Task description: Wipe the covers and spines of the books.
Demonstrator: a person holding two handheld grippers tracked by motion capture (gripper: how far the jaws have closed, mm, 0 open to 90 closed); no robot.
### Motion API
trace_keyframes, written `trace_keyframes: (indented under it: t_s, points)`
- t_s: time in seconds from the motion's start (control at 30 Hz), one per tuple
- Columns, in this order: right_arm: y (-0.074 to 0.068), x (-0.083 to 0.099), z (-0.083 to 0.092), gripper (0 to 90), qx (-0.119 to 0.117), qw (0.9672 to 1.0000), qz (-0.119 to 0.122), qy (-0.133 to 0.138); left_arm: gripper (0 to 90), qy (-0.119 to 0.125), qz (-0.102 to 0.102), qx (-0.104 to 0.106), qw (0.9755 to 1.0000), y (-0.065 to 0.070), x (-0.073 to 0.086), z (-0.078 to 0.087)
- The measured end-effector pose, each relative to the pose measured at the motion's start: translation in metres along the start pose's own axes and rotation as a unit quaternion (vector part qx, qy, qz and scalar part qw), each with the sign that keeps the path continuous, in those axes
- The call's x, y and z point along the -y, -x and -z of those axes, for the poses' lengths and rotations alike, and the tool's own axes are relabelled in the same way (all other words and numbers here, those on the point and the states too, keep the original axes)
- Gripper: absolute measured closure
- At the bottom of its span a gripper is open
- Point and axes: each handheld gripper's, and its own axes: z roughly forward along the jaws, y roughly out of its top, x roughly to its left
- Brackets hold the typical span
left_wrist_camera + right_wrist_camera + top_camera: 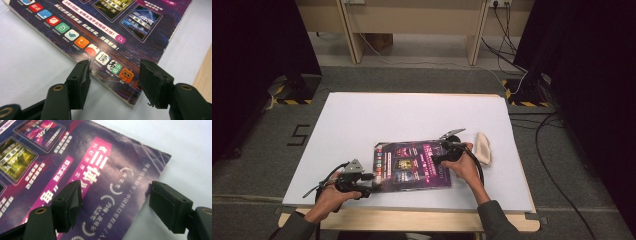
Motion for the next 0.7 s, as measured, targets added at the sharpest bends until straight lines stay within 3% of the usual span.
trace_keyframes:
  t_s: [0.07, 0.17, 0.27, 0.4, 0.57, 0.7]
  points:
    - [0.001, 0.001, 0.003, 32.0, 0.005, 1.0000, 0.003, 0.005, 44.5, 0.012, -0.001, -0.017, 0.9998, -0.003, -0.004, 0.000]
    - [0.000, 0.005, 0.013, 30.9, -0.006, 0.9998, 0.000, 0.020, 43.0, 0.023, -0.008, -0.054, 0.9982, -0.012, -0.012, -0.002]
    - [-0.009, 0.014, 0.025, 30.5, -0.015, 0.9995, 0.013, 0.024, 41.9, 0.035, 0.000, -0.073, 0.9967, -0.027, -0.024, -0.008]
    - [-0.025, 0.031, 0.037, 30.5, -0.030, 0.9988, 0.032, 0.022, 41.5, 0.045, 0.014, -0.080, 0.9957, -0.041, -0.033, -0.016]
    - [-0.037, 0.048, 0.044, 30.4, -0.041, 0.9982, 0.039, 0.021, 40.1, 0.052, 0.013, -0.086, 0.9948, -0.056, -0.043, -0.026]
    - [-0.044, 0.058, 0.049, 29.0, -0.037, 0.9978, 0.051, 0.019, 39.2, 0.052, 0.011, -0.093, 0.9942, -0.066, -0.048, -0.035]
